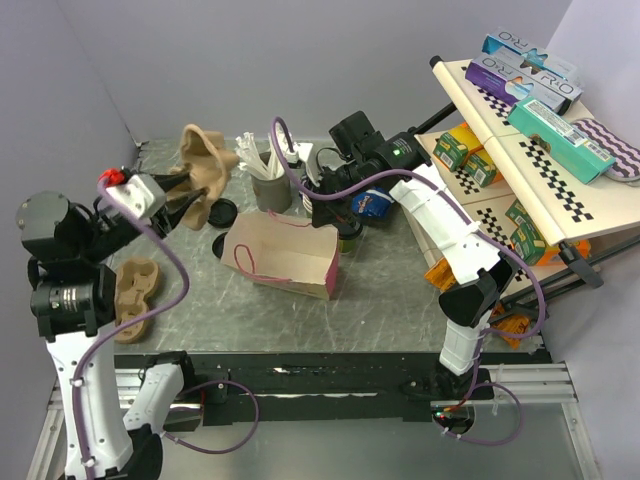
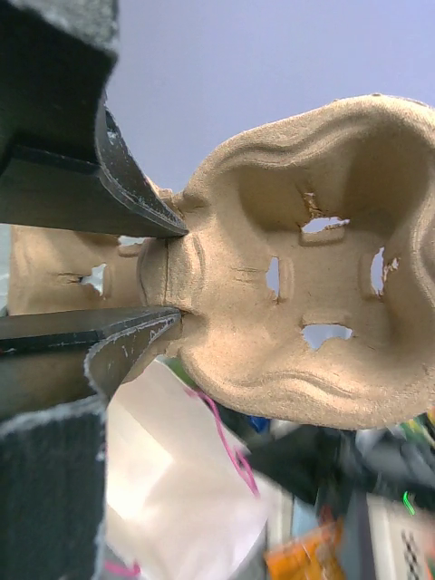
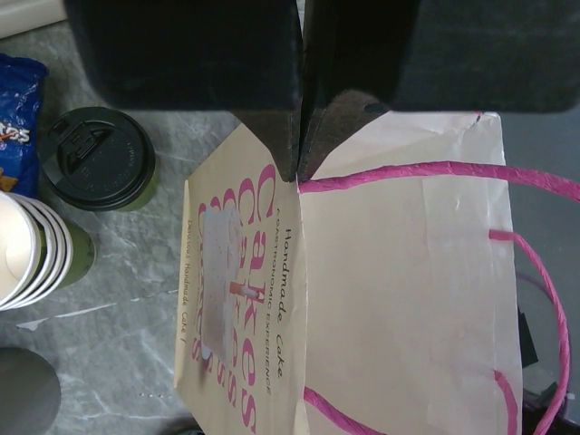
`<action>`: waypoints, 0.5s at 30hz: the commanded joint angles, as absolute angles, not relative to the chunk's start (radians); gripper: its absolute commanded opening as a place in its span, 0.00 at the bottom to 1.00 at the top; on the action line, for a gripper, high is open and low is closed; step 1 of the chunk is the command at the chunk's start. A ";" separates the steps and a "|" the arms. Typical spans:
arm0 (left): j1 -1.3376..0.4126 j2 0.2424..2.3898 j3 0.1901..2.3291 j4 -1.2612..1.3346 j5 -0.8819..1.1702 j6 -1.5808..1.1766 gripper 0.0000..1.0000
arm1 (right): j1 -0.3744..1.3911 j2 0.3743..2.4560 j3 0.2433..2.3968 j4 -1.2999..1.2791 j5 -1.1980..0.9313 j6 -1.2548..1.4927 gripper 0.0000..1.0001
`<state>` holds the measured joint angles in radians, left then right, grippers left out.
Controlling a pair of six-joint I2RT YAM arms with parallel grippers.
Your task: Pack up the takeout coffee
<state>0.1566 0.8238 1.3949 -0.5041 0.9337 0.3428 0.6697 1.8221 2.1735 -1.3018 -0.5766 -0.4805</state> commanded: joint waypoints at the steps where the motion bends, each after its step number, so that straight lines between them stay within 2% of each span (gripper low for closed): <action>1: 0.137 0.773 1.289 -0.223 1.183 0.269 0.01 | 0.675 1.818 2.200 -1.304 -0.569 -0.477 0.00; 6: 0.088 0.727 1.151 -0.034 1.284 0.274 0.01 | 0.681 1.816 2.194 -1.299 -0.569 -0.476 0.00; 15: -0.094 0.795 1.218 -0.267 1.299 0.589 0.01 | 0.683 1.832 2.207 -1.305 -0.600 -0.462 0.00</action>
<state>-0.0555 0.7704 1.1698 -0.2073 1.2404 0.4450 0.6750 1.8221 2.1735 -1.3022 -0.5732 -0.4782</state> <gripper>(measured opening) 0.370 0.008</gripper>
